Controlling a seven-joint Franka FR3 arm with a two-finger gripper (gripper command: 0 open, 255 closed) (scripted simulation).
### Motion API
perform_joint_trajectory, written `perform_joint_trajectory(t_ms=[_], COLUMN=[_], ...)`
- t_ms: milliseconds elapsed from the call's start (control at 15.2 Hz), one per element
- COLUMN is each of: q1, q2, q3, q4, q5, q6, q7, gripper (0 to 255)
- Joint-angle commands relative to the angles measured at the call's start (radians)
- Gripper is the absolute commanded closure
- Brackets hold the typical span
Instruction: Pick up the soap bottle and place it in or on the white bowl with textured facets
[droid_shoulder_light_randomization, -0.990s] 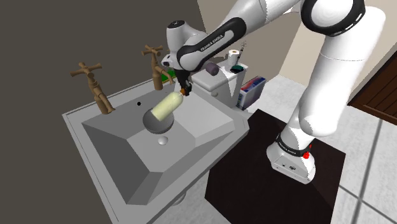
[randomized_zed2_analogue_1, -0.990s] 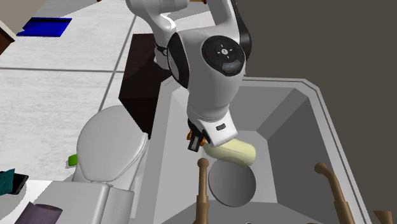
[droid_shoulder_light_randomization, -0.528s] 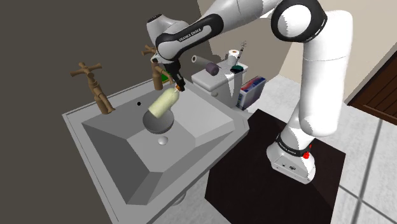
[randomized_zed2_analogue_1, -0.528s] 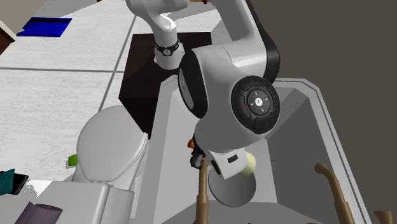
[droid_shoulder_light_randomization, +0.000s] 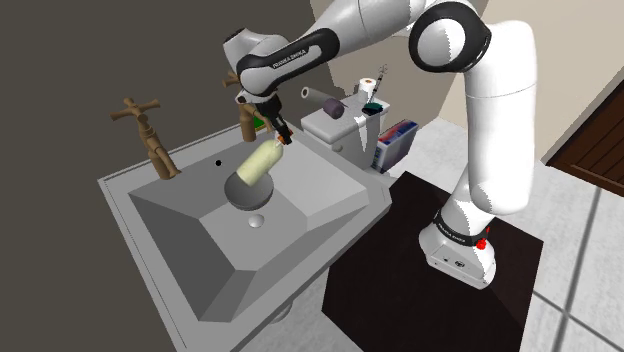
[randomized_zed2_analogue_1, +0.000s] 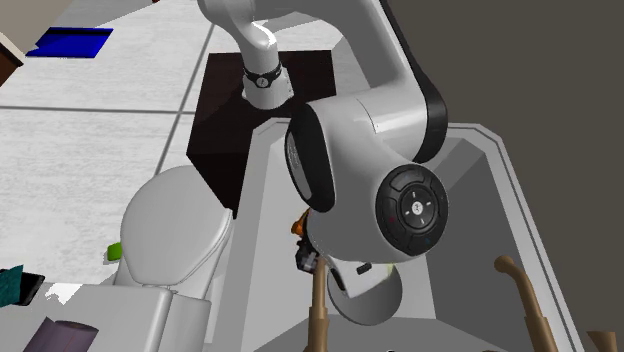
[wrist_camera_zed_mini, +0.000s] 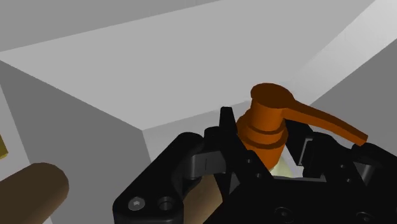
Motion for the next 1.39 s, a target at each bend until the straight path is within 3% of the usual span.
perform_joint_trajectory(t_ms=[0, 330, 396, 462, 528, 594, 660, 1320], q1=[-0.014, -0.045, -0.037, -0.037, -0.028, -0.021, -0.02, -0.028], q2=[0.037, 0.073, 0.024, 0.024, -0.142, -0.271, -0.339, -0.24], q3=[0.011, 0.045, 0.038, 0.038, 0.049, 0.051, 0.042, 0.015], q4=[-0.05, -0.066, -0.054, -0.054, -0.319, -0.548, -0.687, -0.656], q5=[-0.008, -0.042, -0.038, -0.038, -0.116, -0.25, -0.431, -0.516], q6=[0.388, 0.434, 0.025, 0.025, 0.332, 0.633, 0.846, 0.908], q7=[0.005, 0.03, 0.03, 0.03, 0.066, 0.151, 0.284, 0.343], gripper=[255, 255, 255, 0, 0, 0, 0, 0])
